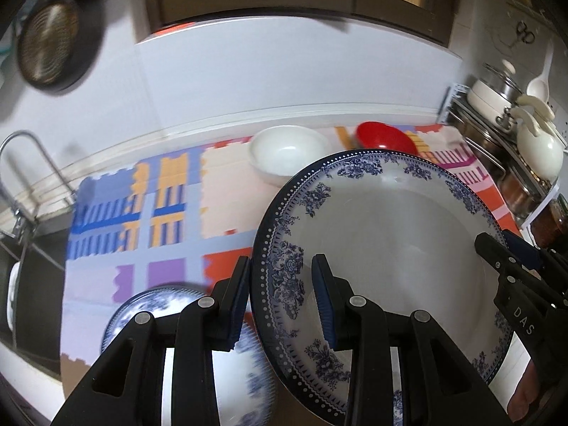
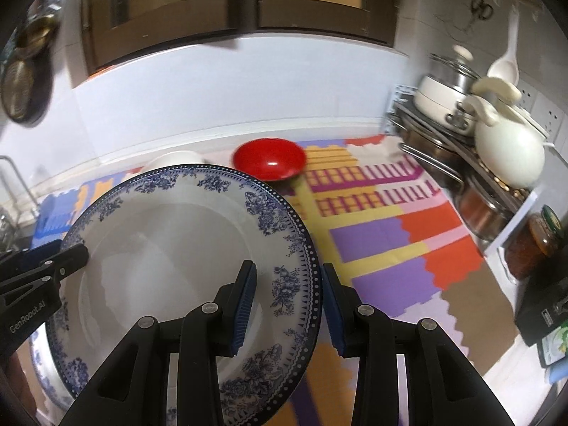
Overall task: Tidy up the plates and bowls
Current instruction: 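Carry the blue-and-white plate with both grippers back toward the plate stack, then lower the blue-and-white plate with both grippers onto the stacked plates, then open both grippers and lift them off the plate stack, then move both grippers to the rim of the pink bowl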
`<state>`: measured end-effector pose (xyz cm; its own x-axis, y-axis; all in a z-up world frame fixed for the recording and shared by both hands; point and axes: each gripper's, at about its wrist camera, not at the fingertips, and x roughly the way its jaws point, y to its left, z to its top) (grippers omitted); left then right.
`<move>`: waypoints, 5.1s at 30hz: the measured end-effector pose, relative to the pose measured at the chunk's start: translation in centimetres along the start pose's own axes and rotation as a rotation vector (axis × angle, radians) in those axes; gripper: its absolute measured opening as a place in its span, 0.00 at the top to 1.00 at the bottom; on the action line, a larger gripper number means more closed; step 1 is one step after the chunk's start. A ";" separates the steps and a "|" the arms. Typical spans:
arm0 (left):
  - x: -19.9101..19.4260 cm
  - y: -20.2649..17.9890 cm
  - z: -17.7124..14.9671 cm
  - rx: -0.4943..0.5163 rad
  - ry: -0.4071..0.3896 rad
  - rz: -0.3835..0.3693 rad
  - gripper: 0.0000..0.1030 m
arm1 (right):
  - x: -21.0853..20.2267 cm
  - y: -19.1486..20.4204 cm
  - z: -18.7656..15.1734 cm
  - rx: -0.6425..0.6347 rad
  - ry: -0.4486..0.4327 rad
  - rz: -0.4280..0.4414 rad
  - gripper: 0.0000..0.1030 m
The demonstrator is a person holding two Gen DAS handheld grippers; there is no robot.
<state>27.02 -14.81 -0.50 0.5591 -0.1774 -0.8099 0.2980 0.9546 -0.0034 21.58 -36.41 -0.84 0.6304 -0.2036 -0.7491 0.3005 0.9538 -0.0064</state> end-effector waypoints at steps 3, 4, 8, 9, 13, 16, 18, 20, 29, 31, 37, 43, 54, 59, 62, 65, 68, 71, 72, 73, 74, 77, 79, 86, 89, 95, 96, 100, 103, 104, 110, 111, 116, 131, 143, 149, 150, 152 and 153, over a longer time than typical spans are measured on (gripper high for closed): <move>-0.7 1.8 -0.8 -0.017 0.001 0.017 0.66 | -0.5 1.8 -0.3 -0.019 -0.002 0.019 0.64; -1.0 2.5 -1.0 -0.025 0.001 0.023 0.66 | -0.7 2.5 -0.4 -0.026 -0.002 0.028 0.64; -2.1 5.3 -2.3 -0.057 0.002 0.047 0.66 | -1.5 5.3 -1.0 -0.059 -0.003 0.058 0.64; -2.3 6.1 -2.7 -0.066 0.002 0.054 0.66 | -1.7 5.9 -1.1 -0.065 -0.005 0.063 0.64; -3.1 8.6 -3.9 -0.098 0.006 0.077 0.66 | -2.4 8.6 -1.5 -0.098 -0.006 0.091 0.64; -3.5 10.4 -4.8 -0.123 0.015 0.095 0.66 | -2.6 10.8 -1.9 -0.125 -0.001 0.114 0.64; -3.6 11.6 -5.5 -0.138 0.025 0.105 0.66 | -2.6 12.0 -2.1 -0.142 0.003 0.127 0.64; -3.7 12.7 -6.0 -0.153 0.035 0.114 0.66 | -2.5 13.2 -2.4 -0.158 0.013 0.142 0.64; -3.0 16.3 -8.2 -0.198 0.091 0.142 0.66 | -1.4 17.8 -3.5 -0.220 0.058 0.185 0.64; -2.7 16.9 -8.6 -0.203 0.105 0.148 0.66 | -1.1 18.6 -3.8 -0.228 0.073 0.194 0.64; -1.0 18.7 -10.2 -0.221 0.166 0.156 0.66 | 0.1 20.6 -4.9 -0.266 0.125 0.207 0.64; 0.7 19.4 -11.2 -0.222 0.214 0.153 0.66 | 1.4 22.1 -6.0 -0.303 0.172 0.200 0.64; 2.8 19.4 -12.2 -0.200 0.290 0.146 0.65 | 3.4 22.8 -7.3 -0.319 0.246 0.175 0.63; 3.4 19.5 -12.3 -0.201 0.308 0.142 0.65 | 3.9 22.8 -7.4 -0.316 0.272 0.171 0.63; 3.7 19.6 -12.3 -0.204 0.319 0.142 0.65 | 4.2 23.0 -7.5 -0.321 0.283 0.168 0.63; 3.8 19.5 -12.4 -0.201 0.326 0.148 0.64 | 4.4 23.1 -7.6 -0.329 0.290 0.167 0.63; 3.9 19.5 -12.4 -0.199 0.332 0.149 0.64 | 4.6 23.1 -7.7 -0.329 0.301 0.171 0.63; 4.1 19.5 -12.5 -0.204 0.343 0.147 0.64 | 4.9 23.2 -7.8 -0.327 0.312 0.175 0.61; 4.2 19.5 -12.5 -0.203 0.343 0.148 0.64 | 5.0 23.3 -7.8 -0.331 0.315 0.174 0.61; 4.2 19.5 -12.5 -0.200 0.342 0.152 0.64 | 5.1 23.3 -7.9 -0.333 0.319 0.174 0.61; 4.2 19.4 -12.5 -0.198 0.342 0.153 0.64 | 5.1 23.3 -7.9 -0.331 0.323 0.176 0.61; 4.2 19.3 -12.5 -0.198 0.341 0.148 0.61 | 5.4 23.1 -8.1 -0.323 0.333 0.187 0.61; 4.3 19.3 -12.5 -0.201 0.340 0.141 0.58 | 5.5 23.1 -8.1 -0.326 0.338 0.193 0.61; 4.0 19.3 -12.1 -0.206 0.325 0.146 0.57 | 5.7 22.9 -8.1 -0.333 0.351 0.215 0.61; 3.2 18.9 -11.6 -0.201 0.304 0.138 0.55 | 5.1 22.7 -7.7 -0.335 0.325 0.228 0.61; 1.5 17.7 -10.1 -0.186 0.241 0.116 0.46 | 3.5 21.9 -6.6 -0.324 0.276 0.258 0.58; 1.4 17.4 -9.9 -0.182 0.234 0.111 0.45 | 3.3 21.7 -6.4 -0.321 0.271 0.262 0.58; 0.8 15.8 -8.6 -0.159 0.201 0.091 0.39 | 2.3 20.4 -5.4 -0.298 0.241 0.269 0.58; 0.5 14.5 -7.6 -0.135 0.174 0.074 0.35 | 1.8 19.2 -4.8 -0.279 0.226 0.267 0.56; 0.5 14.0 -7.3 -0.125 0.168 0.069 0.35 | 1.7 18.9 -4.7 -0.272 0.221 0.266 0.53; 0.7 10.5 -5.0 -0.060 0.134 0.025 0.33 | 1.1 15.7 -3.3 -0.216 0.187 0.232 0.52; 0.7 10.1 -4.8 -0.052 0.131 0.018 0.33 | 1.1 15.1 -3.1 -0.204 0.185 0.227 0.52; 0.8 7.1 -2.9 0.010 0.097 -0.017 0.32 | 1.0 11.8 -1.9 -0.143 0.162 0.185 0.52; 2.8 0.6 2.4 0.126 0.055 -0.058 0.32 | 1.8 4.5 1.1 -0.020 0.087 0.103 0.52; 8.1 -3.2 6.0 0.180 0.112 -0.076 0.32 | 6.2 1.0 3.2 0.043 0.105 0.085 0.52; 11.6 -4.4 7.3 0.193 0.157 -0.080 0.32 | 9.1 0.0 3.8 0.071 0.140 0.086 0.52; 12.1 -4.6 7.4 0.195 0.163 -0.082 0.32 | 9.7 -0.1 3.9 0.076 0.150 0.086 0.52; 13.3 -5.0 7.7 0.202 0.181 -0.081 0.32 | 10.5 -0.3 3.9 0.085 0.164 0.091 0.52; 13.7 -5.2 7.8 0.205 0.187 -0.086 0.32 | 11.0 -0.4 3.9 0.090 0.173 0.094 0.52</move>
<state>39.16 -24.04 -7.03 0.3786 -0.1904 -0.9058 0.4992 0.8661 0.0266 31.19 -39.92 -6.47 0.5287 -0.0662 -0.8462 0.3141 0.9415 0.1226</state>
